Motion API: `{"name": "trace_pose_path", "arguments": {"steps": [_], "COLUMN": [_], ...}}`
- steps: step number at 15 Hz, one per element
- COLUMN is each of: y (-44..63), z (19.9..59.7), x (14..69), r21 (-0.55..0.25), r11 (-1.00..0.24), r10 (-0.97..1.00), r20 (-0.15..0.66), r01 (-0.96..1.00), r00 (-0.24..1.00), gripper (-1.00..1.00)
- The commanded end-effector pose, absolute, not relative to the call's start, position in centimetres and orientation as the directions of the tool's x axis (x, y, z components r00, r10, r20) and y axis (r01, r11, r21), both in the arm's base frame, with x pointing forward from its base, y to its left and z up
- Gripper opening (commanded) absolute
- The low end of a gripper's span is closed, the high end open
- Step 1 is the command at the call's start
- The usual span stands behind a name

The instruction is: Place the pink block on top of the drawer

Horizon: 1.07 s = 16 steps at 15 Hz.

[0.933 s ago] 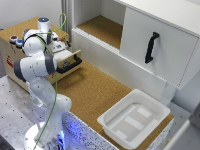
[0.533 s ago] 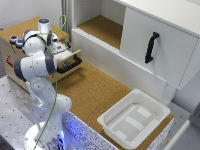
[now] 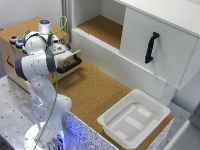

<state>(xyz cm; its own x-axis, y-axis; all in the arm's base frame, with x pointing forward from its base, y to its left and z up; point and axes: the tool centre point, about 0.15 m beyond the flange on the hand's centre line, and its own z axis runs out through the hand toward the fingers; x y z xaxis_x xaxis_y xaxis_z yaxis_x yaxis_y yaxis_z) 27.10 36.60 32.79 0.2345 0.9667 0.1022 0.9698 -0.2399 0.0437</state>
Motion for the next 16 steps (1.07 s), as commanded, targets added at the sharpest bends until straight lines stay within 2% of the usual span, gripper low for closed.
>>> {"name": "trace_pose_path", "arguments": {"steps": [1, 5, 9, 16], "y": [35.5, 36.7, 38.0, 40.5], "z": [40.4, 45.8, 49.3, 49.1], "x": [28.2, 32.0, 36.3, 42.6], "r21": [0.114, 0.179, 0.222, 0.206], "r11": [-0.233, -0.139, -0.069, 0.015], "r10": [0.972, 0.979, 0.981, 0.985], "r20": [-0.014, -0.123, -0.16, -0.171], "r01": [0.966, 0.974, 0.973, 0.978], "r00": [0.236, 0.162, 0.107, 0.021], "gripper": [-1.0, -1.0, -1.0, -1.0]}}
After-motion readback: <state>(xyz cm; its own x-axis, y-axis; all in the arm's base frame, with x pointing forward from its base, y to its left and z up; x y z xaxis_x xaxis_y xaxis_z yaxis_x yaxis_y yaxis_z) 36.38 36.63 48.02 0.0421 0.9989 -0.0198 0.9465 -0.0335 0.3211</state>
